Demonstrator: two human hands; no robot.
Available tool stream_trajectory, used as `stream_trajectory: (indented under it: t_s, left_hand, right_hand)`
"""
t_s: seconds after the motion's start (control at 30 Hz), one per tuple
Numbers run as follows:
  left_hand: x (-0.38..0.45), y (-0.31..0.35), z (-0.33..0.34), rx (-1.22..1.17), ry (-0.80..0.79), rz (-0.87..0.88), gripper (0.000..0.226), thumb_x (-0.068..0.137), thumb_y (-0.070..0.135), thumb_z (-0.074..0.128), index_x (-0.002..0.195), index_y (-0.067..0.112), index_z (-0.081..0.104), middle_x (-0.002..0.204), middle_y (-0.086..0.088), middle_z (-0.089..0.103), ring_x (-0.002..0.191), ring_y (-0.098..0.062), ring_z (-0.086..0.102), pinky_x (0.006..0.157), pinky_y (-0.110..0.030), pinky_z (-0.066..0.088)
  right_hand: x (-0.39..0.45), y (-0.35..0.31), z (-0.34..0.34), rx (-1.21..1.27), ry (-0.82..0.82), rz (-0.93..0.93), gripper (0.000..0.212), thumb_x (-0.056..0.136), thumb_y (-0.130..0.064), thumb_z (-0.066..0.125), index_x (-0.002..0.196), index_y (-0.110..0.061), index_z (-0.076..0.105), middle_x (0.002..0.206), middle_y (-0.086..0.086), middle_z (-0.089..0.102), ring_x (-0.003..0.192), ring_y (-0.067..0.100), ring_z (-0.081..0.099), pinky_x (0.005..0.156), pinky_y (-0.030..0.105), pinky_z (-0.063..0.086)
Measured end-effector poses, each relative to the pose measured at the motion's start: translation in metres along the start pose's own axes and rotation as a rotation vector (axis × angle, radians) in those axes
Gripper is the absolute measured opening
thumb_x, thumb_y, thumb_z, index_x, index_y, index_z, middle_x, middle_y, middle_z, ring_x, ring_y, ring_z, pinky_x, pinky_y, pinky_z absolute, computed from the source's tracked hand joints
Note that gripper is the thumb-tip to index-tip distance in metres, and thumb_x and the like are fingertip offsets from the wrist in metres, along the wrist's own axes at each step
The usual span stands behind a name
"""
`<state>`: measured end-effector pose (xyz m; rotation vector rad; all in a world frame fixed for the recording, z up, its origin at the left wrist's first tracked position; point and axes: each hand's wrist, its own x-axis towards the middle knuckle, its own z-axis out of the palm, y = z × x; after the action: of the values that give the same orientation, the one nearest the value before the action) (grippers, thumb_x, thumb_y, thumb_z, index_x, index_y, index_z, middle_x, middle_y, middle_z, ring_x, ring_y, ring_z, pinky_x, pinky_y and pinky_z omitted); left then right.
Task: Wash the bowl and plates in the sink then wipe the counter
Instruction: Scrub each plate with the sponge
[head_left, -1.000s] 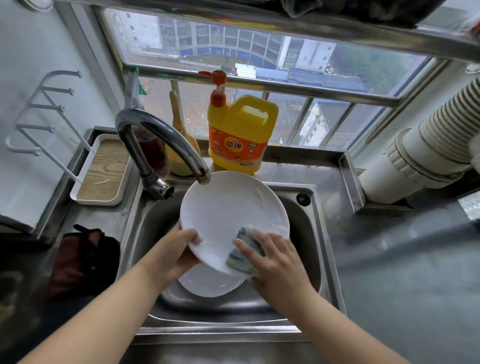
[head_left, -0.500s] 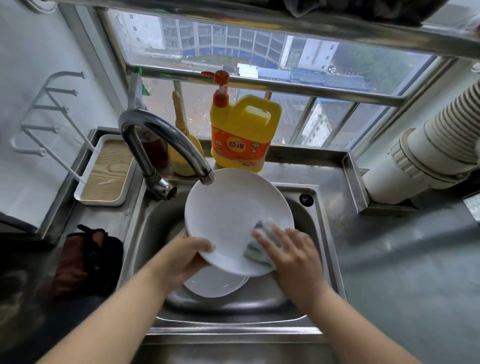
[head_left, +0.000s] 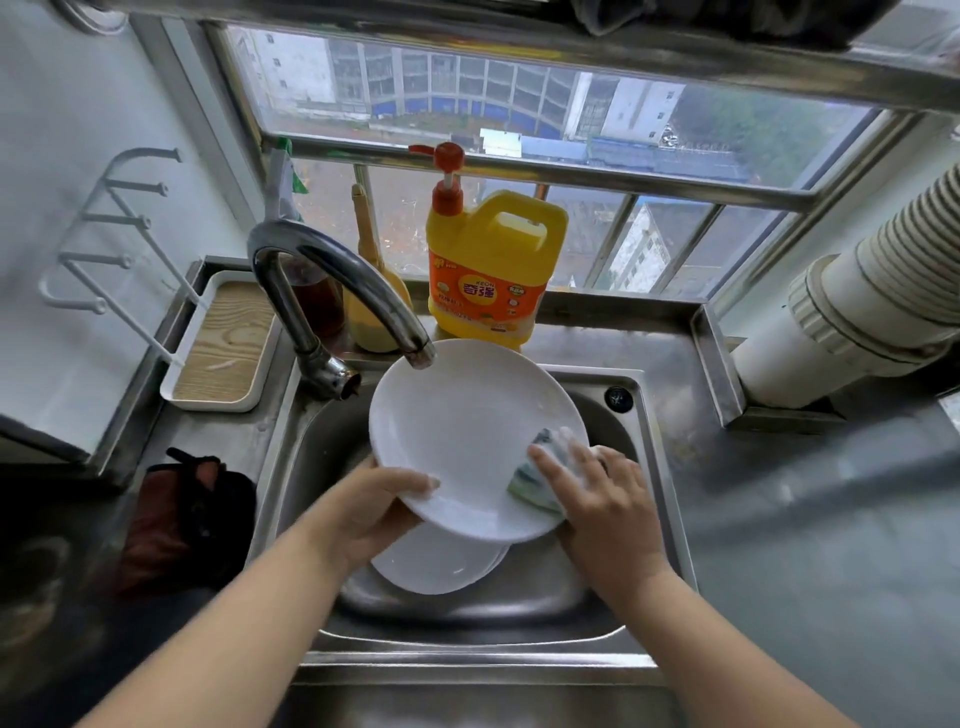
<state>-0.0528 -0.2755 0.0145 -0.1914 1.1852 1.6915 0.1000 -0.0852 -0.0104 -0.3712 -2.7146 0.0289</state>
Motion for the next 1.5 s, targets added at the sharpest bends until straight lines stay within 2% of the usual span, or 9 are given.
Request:
stream_trajectory:
  t_s: [0.13, 0.33, 0.5, 0.63, 0.83, 0.97, 1.1, 1.27, 1.5]
  left_hand:
    - [0.001, -0.037, 0.040, -0.074, 0.135, 0.046, 0.046, 0.078, -0.021, 0.046, 0.116, 0.000, 0.059, 0.090, -0.014, 0.073, 0.079, -0.026, 0.070, 0.059, -0.029, 0.058]
    - [-0.002, 0.008, -0.001, 0.108, -0.026, -0.058, 0.072, 0.053, -0.006, 0.060, 0.124, 0.006, 0.056, 0.113, -0.022, 0.066, 0.103, -0.036, 0.064, 0.075, -0.039, 0.058]
    - [0.000, -0.042, 0.049, -0.092, 0.164, 0.065, 0.047, 0.075, -0.020, 0.045, 0.112, 0.005, 0.061, 0.092, -0.013, 0.074, 0.081, -0.025, 0.071, 0.059, -0.032, 0.059]
    - [-0.006, -0.027, 0.025, -0.012, 0.189, 0.065, 0.044, 0.081, -0.021, 0.039, 0.106, 0.009, 0.061, 0.090, -0.015, 0.072, 0.082, -0.030, 0.068, 0.055, -0.034, 0.058]
    - [-0.011, -0.007, -0.005, 0.134, -0.041, -0.038, 0.066, 0.061, -0.005, 0.057, 0.124, 0.016, 0.054, 0.117, -0.018, 0.065, 0.104, -0.034, 0.064, 0.072, -0.041, 0.057]
    - [-0.005, -0.016, 0.015, 0.203, -0.076, -0.080, 0.068, 0.057, -0.005, 0.056, 0.123, 0.010, 0.050, 0.107, -0.018, 0.066, 0.095, -0.034, 0.064, 0.065, -0.040, 0.057]
    - [-0.004, -0.012, 0.008, 0.141, -0.057, -0.010, 0.067, 0.055, -0.008, 0.052, 0.120, 0.006, 0.055, 0.095, -0.018, 0.070, 0.086, -0.031, 0.067, 0.063, -0.041, 0.057]
    - [-0.013, -0.021, -0.014, 0.152, -0.031, -0.064, 0.075, 0.057, -0.006, 0.057, 0.128, 0.013, 0.048, 0.115, -0.019, 0.065, 0.102, -0.037, 0.063, 0.067, -0.038, 0.057]
    - [-0.011, -0.039, 0.018, 0.149, -0.073, -0.120, 0.061, 0.053, -0.005, 0.053, 0.113, 0.007, 0.056, 0.091, -0.017, 0.070, 0.086, -0.034, 0.066, 0.062, -0.039, 0.055]
  right_hand:
    - [0.000, -0.037, 0.011, 0.070, -0.011, 0.034, 0.073, 0.056, -0.014, 0.079, 0.122, -0.026, 0.050, 0.114, 0.013, 0.067, 0.086, 0.035, 0.062, 0.079, 0.041, 0.047]
    - [-0.008, 0.010, 0.004, 0.023, -0.039, 0.037, 0.051, 0.068, -0.014, 0.051, 0.117, -0.022, 0.063, 0.113, 0.015, 0.067, 0.086, 0.037, 0.062, 0.081, 0.040, 0.037]
    - [0.000, -0.046, 0.007, 0.170, -0.218, 0.206, 0.057, 0.058, -0.017, 0.067, 0.115, -0.023, 0.063, 0.107, 0.013, 0.070, 0.079, 0.034, 0.063, 0.074, 0.039, 0.050]
    - [-0.019, -0.044, 0.000, 0.264, -0.374, 0.022, 0.060, 0.079, -0.055, 0.051, 0.131, -0.025, 0.049, 0.126, 0.008, 0.062, 0.099, 0.025, 0.059, 0.089, 0.035, 0.050]
    - [0.021, 0.030, 0.017, 0.145, -0.463, 0.057, 0.052, 0.094, -0.034, 0.036, 0.144, -0.026, 0.025, 0.155, 0.012, 0.021, 0.133, 0.036, 0.032, 0.110, 0.040, 0.016]
    - [0.077, -0.016, 0.014, 0.324, -0.317, 0.217, 0.057, 0.097, -0.028, 0.048, 0.149, -0.023, 0.025, 0.157, 0.007, 0.019, 0.140, 0.028, 0.023, 0.115, 0.039, 0.018]
    - [0.054, -0.062, -0.001, 0.621, -0.378, -0.006, 0.047, 0.089, -0.032, 0.055, 0.135, -0.022, 0.052, 0.145, 0.012, 0.043, 0.123, 0.029, 0.045, 0.104, 0.037, 0.034]
    - [0.019, 0.010, 0.002, 0.541, -0.393, 0.161, 0.041, 0.074, -0.027, 0.069, 0.115, -0.024, 0.068, 0.127, 0.013, 0.057, 0.114, 0.036, 0.054, 0.100, 0.038, 0.039]
    - [0.091, -0.075, -0.001, 0.690, -0.219, 0.159, 0.045, 0.083, -0.017, 0.069, 0.127, -0.018, 0.058, 0.139, 0.009, 0.041, 0.126, 0.024, 0.038, 0.105, 0.026, 0.031]
